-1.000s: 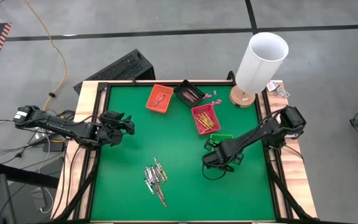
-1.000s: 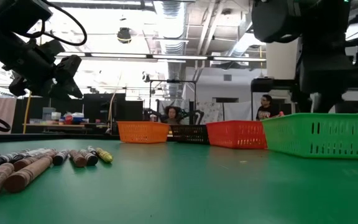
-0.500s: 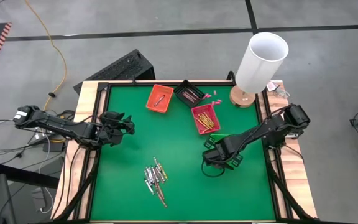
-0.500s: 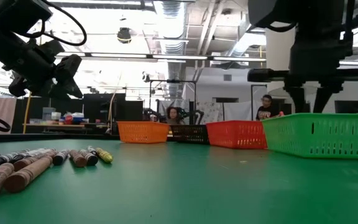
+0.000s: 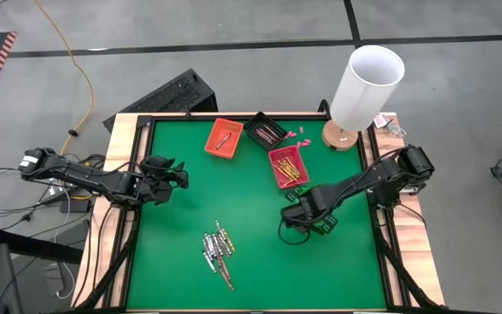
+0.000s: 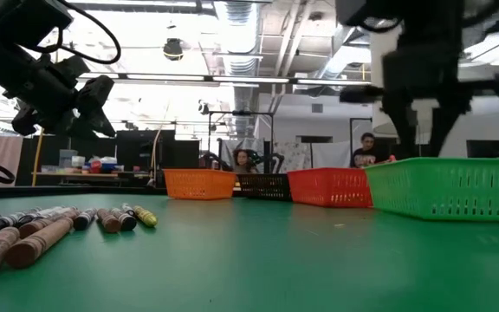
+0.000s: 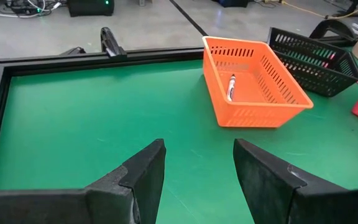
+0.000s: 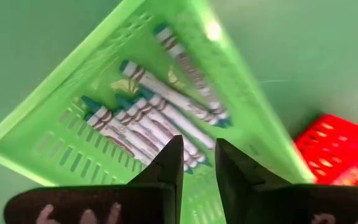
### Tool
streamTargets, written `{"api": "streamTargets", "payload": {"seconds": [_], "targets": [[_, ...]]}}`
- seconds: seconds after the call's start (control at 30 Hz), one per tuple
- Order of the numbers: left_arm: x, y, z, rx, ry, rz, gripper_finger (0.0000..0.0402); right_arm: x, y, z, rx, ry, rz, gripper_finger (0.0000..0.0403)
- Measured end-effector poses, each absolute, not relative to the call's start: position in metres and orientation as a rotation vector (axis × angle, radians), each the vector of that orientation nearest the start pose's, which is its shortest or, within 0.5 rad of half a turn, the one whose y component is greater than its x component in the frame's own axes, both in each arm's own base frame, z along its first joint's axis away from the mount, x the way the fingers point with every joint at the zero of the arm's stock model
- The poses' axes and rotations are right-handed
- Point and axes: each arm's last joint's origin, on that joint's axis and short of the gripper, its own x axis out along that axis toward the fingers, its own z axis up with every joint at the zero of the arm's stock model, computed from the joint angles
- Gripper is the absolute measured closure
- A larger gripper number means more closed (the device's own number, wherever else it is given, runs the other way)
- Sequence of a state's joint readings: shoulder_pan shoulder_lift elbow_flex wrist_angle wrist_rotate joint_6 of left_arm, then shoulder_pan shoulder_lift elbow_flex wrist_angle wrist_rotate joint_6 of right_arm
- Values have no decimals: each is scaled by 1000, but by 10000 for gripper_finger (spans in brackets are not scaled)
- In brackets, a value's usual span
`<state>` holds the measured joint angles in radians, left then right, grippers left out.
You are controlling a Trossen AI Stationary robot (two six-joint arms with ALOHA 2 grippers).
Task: Sort crayons
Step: Put the yellow crayon into the red bin
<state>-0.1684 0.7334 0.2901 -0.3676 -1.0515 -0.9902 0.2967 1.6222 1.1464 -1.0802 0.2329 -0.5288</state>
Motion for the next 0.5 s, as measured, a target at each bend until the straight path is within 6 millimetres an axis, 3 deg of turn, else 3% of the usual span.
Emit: {"api": "streamTargets", "payload": {"seconds": [0.27,0.5], "targets": [[131,3,170,-438,214,1033,221,293,66,261,-721,1369,329,316],[131,2,170,-448,230,1014,221,323,54,295,-489,1097,151,316]]}}
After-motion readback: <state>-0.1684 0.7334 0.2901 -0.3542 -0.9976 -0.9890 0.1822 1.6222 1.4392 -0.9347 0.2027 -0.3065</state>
